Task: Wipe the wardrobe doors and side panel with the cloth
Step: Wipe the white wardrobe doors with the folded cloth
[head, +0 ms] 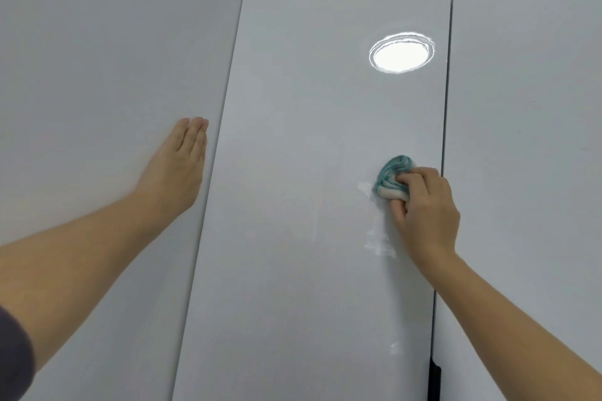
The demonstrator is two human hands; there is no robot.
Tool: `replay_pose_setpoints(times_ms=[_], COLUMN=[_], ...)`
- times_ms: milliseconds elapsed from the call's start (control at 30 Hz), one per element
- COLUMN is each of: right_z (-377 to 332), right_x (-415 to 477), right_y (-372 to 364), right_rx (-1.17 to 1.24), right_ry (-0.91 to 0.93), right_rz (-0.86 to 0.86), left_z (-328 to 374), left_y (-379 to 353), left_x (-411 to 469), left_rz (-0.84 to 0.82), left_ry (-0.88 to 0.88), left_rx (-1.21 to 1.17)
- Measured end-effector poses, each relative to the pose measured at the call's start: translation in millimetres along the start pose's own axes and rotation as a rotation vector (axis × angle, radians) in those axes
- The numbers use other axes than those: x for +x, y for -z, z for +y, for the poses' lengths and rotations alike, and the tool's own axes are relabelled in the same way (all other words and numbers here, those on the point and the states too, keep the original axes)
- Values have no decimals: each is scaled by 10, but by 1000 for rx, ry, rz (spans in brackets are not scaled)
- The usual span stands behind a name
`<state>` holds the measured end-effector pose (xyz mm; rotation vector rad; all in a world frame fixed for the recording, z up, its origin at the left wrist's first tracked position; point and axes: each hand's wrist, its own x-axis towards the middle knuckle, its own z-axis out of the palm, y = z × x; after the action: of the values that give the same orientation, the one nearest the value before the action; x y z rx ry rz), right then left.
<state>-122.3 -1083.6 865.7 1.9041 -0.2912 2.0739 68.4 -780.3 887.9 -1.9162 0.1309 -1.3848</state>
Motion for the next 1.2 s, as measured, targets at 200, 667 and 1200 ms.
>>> replay_pose_setpoints(times_ms=[200,667,1200], right_z=[-711,-1812,-2107], right_x=[-103,322,62], right_y=[-344,-1070,-1265], right_rx=[69,62,251], right_ry=[80,227,635], right_rz=[-42,-8,-129], left_z=[-36,-57,-96], left_y=[12,-10,24], left_x=[0,-31,-71], left_rz=[-32,-18,-5], left_ry=[-25,18,9], left_rx=[-24,-88,-39])
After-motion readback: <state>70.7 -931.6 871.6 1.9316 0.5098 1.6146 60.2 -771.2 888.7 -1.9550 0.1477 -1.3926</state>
